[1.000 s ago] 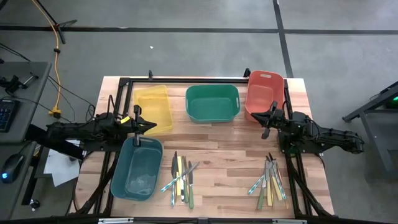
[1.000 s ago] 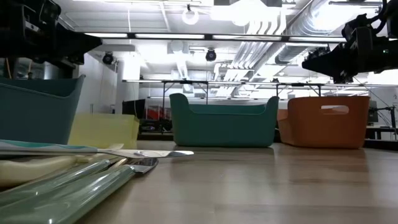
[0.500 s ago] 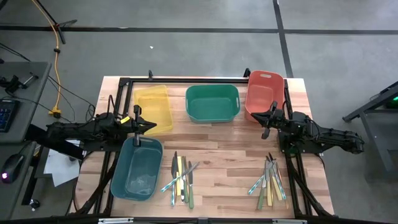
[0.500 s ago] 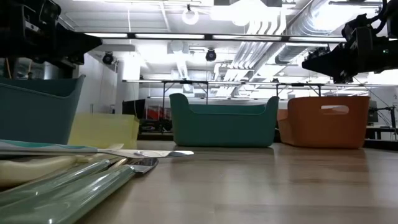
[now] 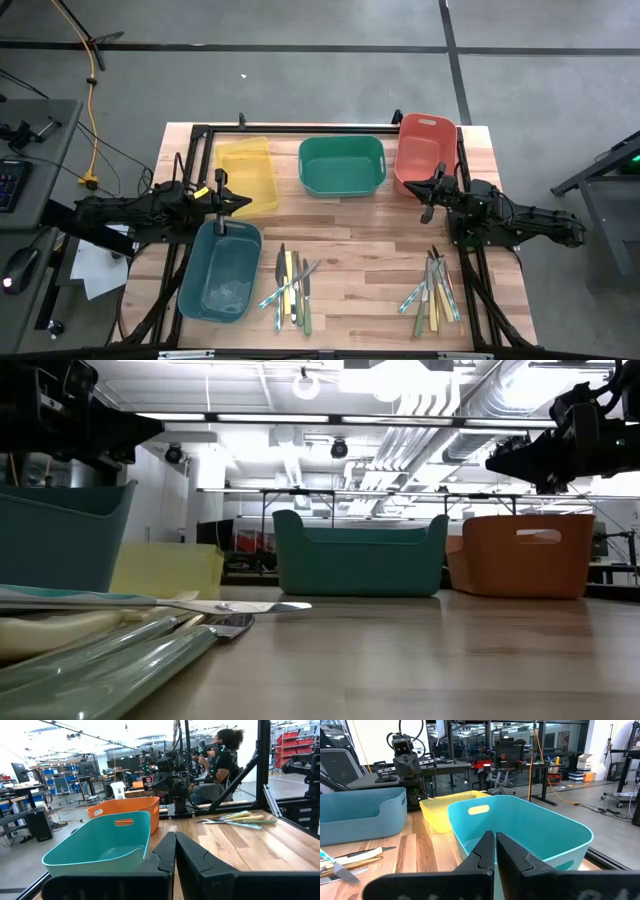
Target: Sort silverware by color (type)
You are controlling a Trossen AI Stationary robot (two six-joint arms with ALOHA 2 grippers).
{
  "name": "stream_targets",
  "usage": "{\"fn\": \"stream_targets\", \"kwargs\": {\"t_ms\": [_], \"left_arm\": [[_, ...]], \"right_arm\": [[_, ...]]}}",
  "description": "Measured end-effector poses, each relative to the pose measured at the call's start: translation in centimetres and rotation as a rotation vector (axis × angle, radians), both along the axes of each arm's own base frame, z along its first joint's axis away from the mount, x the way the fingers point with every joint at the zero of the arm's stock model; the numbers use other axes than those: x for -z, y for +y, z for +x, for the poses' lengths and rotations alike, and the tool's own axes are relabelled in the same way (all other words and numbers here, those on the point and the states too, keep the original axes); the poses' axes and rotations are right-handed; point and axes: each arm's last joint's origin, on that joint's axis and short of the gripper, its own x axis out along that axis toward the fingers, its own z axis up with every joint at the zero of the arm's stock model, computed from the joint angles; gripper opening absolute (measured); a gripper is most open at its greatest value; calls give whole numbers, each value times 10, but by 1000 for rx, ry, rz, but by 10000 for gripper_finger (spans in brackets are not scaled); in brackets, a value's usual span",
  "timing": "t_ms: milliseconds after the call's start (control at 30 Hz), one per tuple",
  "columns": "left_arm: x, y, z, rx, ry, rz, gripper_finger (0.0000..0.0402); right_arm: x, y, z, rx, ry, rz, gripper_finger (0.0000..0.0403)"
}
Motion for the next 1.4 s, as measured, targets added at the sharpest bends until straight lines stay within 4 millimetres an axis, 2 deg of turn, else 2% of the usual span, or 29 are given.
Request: {"fn": "stream_targets", "kwargs": {"t_ms": [267,467,700,767,967,1400], "left_arm": [[0,0,0,0,0,0,3],[0,0,0,0,0,0,3],[0,0,0,0,0,-1,3],[0,0,0,2,-1,-19,3],[0,0,0,11,-8,-118,3],[0,0,0,12,-9,-131,3]], "right_arm": [[0,0,0,0,2,-6,0],[0,0,0,3,60,-163,0],[0,0,0,4,63,-171,0],[0,0,0,2,49,-136,0],[0,1,0,-28,-48,135,0],[0,1,0,-28,-43,119,0]]}}
